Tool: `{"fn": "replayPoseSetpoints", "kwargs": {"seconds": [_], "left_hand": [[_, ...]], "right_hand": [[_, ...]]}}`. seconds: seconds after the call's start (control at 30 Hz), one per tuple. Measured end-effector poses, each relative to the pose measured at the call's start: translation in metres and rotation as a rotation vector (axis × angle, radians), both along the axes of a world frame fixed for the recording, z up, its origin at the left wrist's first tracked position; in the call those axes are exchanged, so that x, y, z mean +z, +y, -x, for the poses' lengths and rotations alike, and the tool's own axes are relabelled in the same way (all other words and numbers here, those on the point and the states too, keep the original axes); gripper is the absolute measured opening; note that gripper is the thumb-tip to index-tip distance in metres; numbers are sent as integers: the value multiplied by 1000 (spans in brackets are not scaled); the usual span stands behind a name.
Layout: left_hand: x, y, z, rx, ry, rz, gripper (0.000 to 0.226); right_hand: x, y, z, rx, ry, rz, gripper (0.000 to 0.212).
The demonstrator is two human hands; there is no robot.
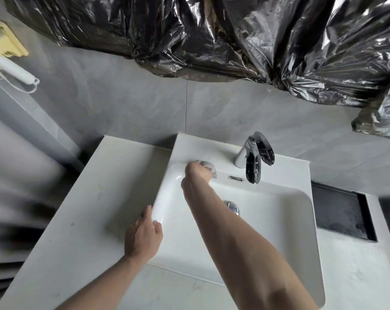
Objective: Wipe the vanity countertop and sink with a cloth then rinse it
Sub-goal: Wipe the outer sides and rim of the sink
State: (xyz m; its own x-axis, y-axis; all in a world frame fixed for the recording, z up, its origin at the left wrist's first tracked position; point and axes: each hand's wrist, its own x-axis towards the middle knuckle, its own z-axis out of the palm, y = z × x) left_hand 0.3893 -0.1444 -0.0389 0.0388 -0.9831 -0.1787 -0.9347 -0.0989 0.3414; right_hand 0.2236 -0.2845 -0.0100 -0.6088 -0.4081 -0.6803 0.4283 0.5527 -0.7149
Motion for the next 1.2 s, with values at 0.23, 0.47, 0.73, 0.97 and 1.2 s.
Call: {"fn": "replayPoseSetpoints", "kwargs": {"seconds": [0.23,0.47,0.73,0.97,1.2], "left_hand": [[1,0,0,-16,-7,-18,39],[0,0,-1,-24,-17,-20,30],[-6,-3,-5,-25,34,-31,32],[-11,-12,-12,16,182,123,52],[7,-2,-18,340,534,-72,46]], "right_hand": [[37,20,27,216,505,209,27],[-9,2,79,952,1062,-109,64],[-24,1,17,1141,1225,255,41],[-32,79,-31,1079,757,532,38],[-25,146,-42,1077,398,449,48]]}}
